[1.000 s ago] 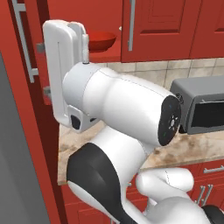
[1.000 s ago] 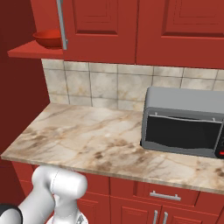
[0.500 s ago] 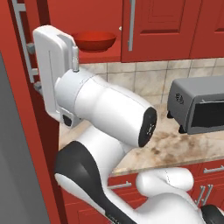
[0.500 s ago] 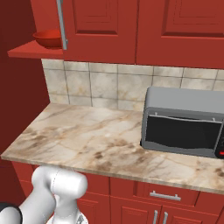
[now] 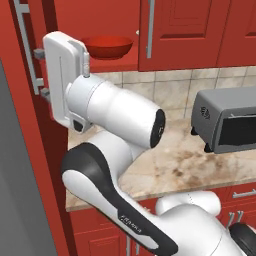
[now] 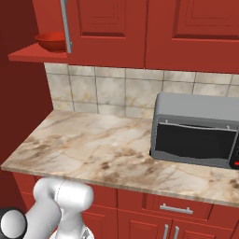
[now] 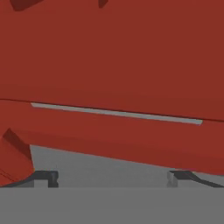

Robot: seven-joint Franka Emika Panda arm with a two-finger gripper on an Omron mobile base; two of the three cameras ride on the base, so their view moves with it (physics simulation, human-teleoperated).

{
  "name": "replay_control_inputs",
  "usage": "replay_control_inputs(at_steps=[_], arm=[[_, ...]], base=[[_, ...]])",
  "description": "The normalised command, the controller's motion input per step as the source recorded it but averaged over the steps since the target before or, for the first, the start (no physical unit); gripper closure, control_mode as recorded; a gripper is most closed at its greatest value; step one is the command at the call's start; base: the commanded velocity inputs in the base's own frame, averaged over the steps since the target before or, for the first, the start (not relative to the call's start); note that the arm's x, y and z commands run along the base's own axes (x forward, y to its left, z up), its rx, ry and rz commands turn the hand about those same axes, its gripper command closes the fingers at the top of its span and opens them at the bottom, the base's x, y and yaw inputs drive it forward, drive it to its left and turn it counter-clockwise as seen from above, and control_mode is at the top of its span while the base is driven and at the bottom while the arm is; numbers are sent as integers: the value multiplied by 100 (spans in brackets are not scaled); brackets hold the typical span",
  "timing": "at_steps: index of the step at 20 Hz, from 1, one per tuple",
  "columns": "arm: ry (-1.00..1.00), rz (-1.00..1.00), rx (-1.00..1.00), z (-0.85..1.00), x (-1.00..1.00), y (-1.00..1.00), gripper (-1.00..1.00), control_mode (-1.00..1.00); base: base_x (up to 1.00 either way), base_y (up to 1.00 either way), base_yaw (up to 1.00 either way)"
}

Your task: Open the cabinet. Pick the bowls from the counter and place them in the cabinet. Then close the cabinet.

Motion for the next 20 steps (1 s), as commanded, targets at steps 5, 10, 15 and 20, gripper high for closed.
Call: replay_control_inputs(at_steps=[5,10,15,20], arm=[[0,4,0,-23,50,3,-100,-100],[0,4,0,-26,45,1,-100,-100],[0,4,0,-27,42,0,-100,-100],[0,3,0,-22,33,4,-100,-100]], base=[[0,0,0],[0,0,0],[0,0,0],[0,0,0]])
